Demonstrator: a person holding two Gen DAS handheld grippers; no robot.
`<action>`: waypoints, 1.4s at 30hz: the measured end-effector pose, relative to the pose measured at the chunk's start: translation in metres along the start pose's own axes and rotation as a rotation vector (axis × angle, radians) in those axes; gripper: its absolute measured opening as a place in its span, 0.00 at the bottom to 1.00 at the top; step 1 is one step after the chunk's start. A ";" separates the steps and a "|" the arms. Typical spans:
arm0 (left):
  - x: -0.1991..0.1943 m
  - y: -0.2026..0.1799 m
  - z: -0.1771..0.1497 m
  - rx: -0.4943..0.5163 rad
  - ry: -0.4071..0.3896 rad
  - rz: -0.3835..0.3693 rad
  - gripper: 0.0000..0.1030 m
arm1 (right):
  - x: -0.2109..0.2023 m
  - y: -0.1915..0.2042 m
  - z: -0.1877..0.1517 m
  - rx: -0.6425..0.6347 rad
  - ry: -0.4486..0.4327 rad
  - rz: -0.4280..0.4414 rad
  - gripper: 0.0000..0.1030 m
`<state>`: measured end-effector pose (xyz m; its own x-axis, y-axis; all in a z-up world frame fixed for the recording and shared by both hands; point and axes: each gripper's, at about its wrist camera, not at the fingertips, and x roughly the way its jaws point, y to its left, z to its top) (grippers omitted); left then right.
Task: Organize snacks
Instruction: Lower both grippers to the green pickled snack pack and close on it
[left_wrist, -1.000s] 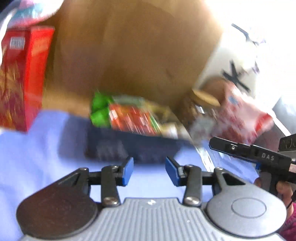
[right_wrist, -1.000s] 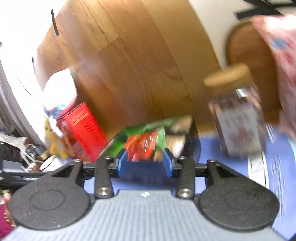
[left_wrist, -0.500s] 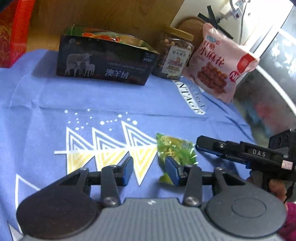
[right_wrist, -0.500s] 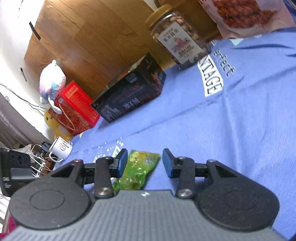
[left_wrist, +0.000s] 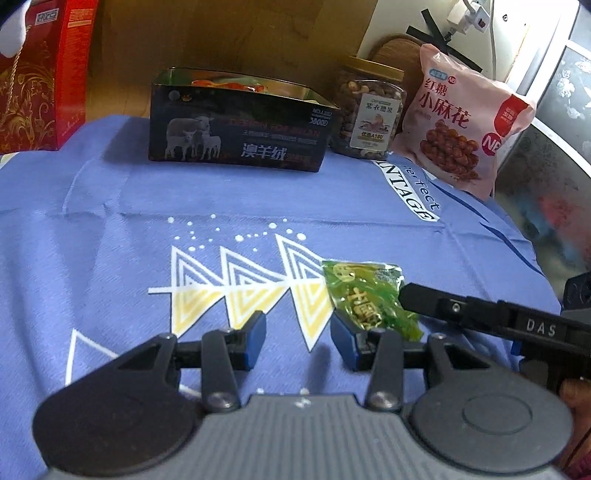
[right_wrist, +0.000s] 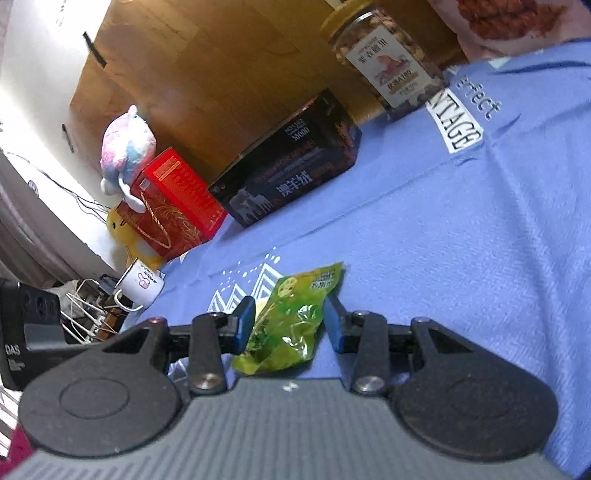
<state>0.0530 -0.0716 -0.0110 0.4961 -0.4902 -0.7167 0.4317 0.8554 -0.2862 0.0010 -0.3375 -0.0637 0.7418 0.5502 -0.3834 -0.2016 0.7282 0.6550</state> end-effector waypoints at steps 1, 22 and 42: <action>0.000 0.000 0.000 0.001 -0.001 0.001 0.39 | -0.001 0.001 -0.001 -0.007 -0.004 -0.002 0.42; -0.001 -0.003 -0.004 0.032 -0.025 -0.003 0.45 | -0.003 0.000 -0.003 -0.003 -0.013 0.013 0.43; -0.005 0.005 -0.007 0.016 -0.035 -0.034 0.46 | -0.003 0.000 -0.003 0.014 -0.010 -0.003 0.38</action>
<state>0.0473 -0.0640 -0.0127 0.5068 -0.5250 -0.6838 0.4606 0.8354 -0.3000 -0.0030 -0.3380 -0.0642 0.7486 0.5437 -0.3794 -0.1903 0.7244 0.6626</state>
